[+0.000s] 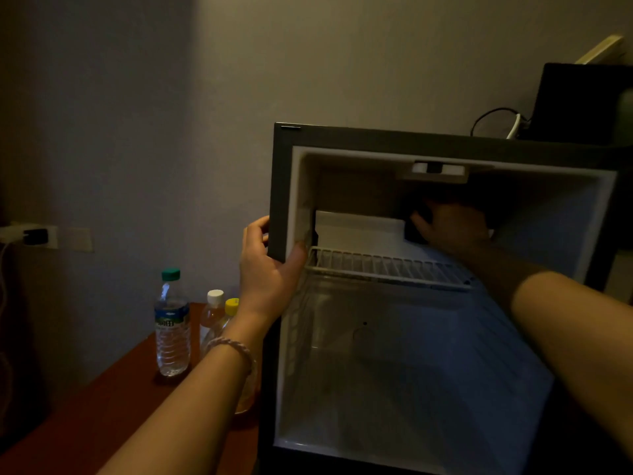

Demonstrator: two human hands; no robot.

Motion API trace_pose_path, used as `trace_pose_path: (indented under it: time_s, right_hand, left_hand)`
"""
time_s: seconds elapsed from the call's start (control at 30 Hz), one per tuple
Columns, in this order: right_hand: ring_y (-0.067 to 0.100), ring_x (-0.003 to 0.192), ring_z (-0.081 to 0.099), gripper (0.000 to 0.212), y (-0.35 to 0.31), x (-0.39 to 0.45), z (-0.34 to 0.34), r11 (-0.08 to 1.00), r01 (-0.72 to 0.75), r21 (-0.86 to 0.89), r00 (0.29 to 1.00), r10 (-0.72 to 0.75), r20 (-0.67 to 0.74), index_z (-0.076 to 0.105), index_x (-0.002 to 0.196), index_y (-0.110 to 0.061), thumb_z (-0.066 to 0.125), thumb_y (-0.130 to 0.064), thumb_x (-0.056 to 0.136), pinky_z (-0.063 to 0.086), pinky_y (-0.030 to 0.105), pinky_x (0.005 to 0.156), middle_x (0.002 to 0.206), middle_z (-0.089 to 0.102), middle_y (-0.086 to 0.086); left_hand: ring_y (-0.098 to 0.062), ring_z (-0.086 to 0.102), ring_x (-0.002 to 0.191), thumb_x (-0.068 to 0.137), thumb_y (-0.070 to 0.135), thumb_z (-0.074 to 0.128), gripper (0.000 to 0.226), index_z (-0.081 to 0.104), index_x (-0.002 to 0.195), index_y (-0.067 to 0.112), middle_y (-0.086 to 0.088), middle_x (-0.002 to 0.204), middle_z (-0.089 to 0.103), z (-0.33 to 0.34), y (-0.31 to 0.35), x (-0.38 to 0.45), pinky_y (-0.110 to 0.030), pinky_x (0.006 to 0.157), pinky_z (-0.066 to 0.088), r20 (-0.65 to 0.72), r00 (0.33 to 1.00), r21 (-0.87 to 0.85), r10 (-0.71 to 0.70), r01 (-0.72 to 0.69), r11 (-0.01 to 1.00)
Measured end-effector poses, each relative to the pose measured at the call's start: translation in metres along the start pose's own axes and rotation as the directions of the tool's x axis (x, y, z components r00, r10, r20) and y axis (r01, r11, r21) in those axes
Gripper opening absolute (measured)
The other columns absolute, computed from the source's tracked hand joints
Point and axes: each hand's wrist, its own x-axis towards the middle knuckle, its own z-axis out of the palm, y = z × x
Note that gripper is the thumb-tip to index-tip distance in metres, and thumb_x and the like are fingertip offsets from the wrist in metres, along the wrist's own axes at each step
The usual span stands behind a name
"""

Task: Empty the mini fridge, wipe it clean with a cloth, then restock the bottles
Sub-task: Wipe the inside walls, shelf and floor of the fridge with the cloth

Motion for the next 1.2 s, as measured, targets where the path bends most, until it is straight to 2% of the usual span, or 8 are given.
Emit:
trace_pose_path:
  time_s: [0.2, 0.33, 0.47, 0.6, 0.83, 0.93, 1.07, 1.2]
  right_hand:
    - [0.037, 0.113, 0.055, 0.044, -0.101, 0.032, 0.017, 0.979, 0.202, 0.022, 0.979, -0.202, -0.015, 0.056, 0.133, -0.021, 0.045, -0.046, 0.099, 0.048, 0.04, 0.085, 0.134, 0.055, 0.015]
    - [0.038, 0.124, 0.047, 0.046, -0.141, 0.047, 0.031, 0.98, 0.198, 0.003, 0.98, -0.198, -0.005, 0.053, 0.136, -0.024, 0.047, -0.047, 0.096, 0.044, 0.045, 0.095, 0.141, 0.048, 0.014]
    - [0.042, 0.121, 0.048, 0.04, -0.123, 0.038, 0.031, 0.968, 0.245, 0.045, 0.966, -0.24, -0.101, 0.06, 0.129, -0.027, 0.049, -0.045, 0.095, 0.047, 0.045, 0.091, 0.139, 0.051, 0.013]
    - [0.039, 0.125, 0.046, 0.041, -0.101, 0.031, 0.02, 0.976, 0.213, 0.034, 0.977, -0.212, -0.031, 0.056, 0.134, -0.026, 0.047, -0.044, 0.098, 0.044, 0.042, 0.094, 0.144, 0.045, 0.012]
    - [0.042, 0.113, 0.055, 0.044, -0.017, 0.008, 0.005, 0.999, 0.024, -0.035, 1.0, -0.024, 0.01, 0.055, 0.136, -0.019, 0.047, -0.042, 0.099, 0.051, 0.044, 0.082, 0.136, 0.053, 0.019]
    - [0.046, 0.114, 0.051, 0.043, 0.009, -0.009, -0.003, 0.984, -0.057, -0.17, 0.998, 0.052, -0.03, 0.057, 0.132, -0.017, 0.051, -0.04, 0.097, 0.05, 0.05, 0.083, 0.134, 0.051, 0.023]
    - [0.054, 0.108, 0.051, 0.038, 0.005, -0.018, -0.011, 0.97, -0.009, -0.242, 0.997, -0.01, -0.076, 0.063, 0.121, -0.011, 0.059, -0.034, 0.091, 0.048, 0.055, 0.078, 0.126, 0.053, 0.029]
    - [0.052, 0.102, 0.054, 0.041, -0.019, -0.017, -0.011, 0.967, 0.116, -0.229, 0.984, -0.143, -0.107, 0.064, 0.115, -0.015, 0.046, -0.043, 0.092, 0.053, 0.052, 0.07, 0.119, 0.056, 0.027]
  left_hand:
    - [-0.025, 0.066, 0.104, 0.076, 0.055, 0.068, 0.065, 0.039, 0.13, 0.033, -0.007, 0.126, 0.057, -0.001, -0.002, 0.001, -0.025, 0.072, 0.06, 0.037, 0.999, -0.013, 0.02, -0.019, 1.0]
    - [-0.027, 0.067, 0.104, 0.074, 0.058, 0.066, 0.067, 0.038, 0.13, 0.033, -0.007, 0.126, 0.057, -0.003, -0.002, 0.001, -0.034, 0.073, 0.062, 0.067, 0.998, -0.038, 0.004, -0.002, 0.999]
    - [-0.026, 0.067, 0.104, 0.079, 0.047, 0.068, 0.064, 0.04, 0.133, 0.026, -0.008, 0.123, 0.059, -0.004, -0.004, 0.001, -0.032, 0.075, 0.062, 0.069, 0.998, -0.06, -0.014, 0.018, 0.998]
    - [-0.026, 0.069, 0.099, 0.083, 0.046, 0.072, 0.062, 0.04, 0.132, 0.026, -0.009, 0.121, 0.06, -0.004, -0.005, 0.003, -0.032, 0.071, 0.062, 0.063, 0.998, -0.051, -0.017, 0.02, 0.999]
    - [-0.027, 0.07, 0.09, 0.091, 0.03, 0.069, 0.051, 0.04, 0.132, 0.025, -0.011, 0.119, 0.061, -0.004, -0.006, 0.002, -0.039, 0.07, 0.062, 0.053, 0.998, -0.04, -0.03, 0.032, 0.999]
    - [-0.027, 0.071, 0.091, 0.091, 0.03, 0.069, 0.051, 0.04, 0.132, 0.024, -0.013, 0.12, 0.06, -0.003, -0.004, 0.002, -0.039, 0.07, 0.063, 0.059, 0.997, -0.052, -0.04, 0.043, 0.998]
    - [-0.027, 0.07, 0.095, 0.09, 0.029, 0.069, 0.05, 0.041, 0.131, 0.024, -0.012, 0.121, 0.059, -0.002, -0.002, 0.001, -0.034, 0.071, 0.062, 0.061, 0.997, -0.074, -0.039, 0.043, 0.996]
    - [-0.024, 0.071, 0.088, 0.09, 0.035, 0.068, 0.049, 0.041, 0.129, 0.026, -0.013, 0.121, 0.059, -0.002, -0.002, 0.001, -0.036, 0.068, 0.062, 0.063, 0.997, -0.069, -0.037, 0.041, 0.997]
